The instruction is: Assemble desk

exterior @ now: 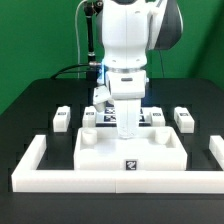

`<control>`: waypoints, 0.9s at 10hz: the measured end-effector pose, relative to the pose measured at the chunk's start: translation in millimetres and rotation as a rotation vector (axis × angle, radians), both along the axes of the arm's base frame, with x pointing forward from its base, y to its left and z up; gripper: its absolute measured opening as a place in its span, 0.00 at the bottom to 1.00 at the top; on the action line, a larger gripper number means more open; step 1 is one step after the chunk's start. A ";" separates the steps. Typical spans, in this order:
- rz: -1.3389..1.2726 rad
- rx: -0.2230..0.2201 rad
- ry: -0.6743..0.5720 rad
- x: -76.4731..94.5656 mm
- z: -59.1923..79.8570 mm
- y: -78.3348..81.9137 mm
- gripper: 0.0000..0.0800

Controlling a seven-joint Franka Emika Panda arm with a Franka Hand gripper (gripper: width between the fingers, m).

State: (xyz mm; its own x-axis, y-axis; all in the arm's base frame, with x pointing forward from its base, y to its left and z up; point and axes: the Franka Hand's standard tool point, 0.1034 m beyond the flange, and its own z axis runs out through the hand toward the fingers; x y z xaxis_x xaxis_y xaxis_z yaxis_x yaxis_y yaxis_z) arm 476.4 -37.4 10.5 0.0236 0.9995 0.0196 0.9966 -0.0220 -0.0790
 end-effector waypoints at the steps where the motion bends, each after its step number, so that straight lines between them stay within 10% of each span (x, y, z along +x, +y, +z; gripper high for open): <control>1: 0.000 0.000 0.000 0.0 0.0 0.0 0.08; 6: 0.017 0.007 -0.027 11.2 -1.1 7.0 0.08; 9: -0.008 0.032 -0.062 37.4 -0.4 45.7 0.08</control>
Offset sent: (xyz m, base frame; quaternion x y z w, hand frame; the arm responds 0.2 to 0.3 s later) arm 0.0000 0.0000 0.0000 0.0000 0.0000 0.0000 1.0000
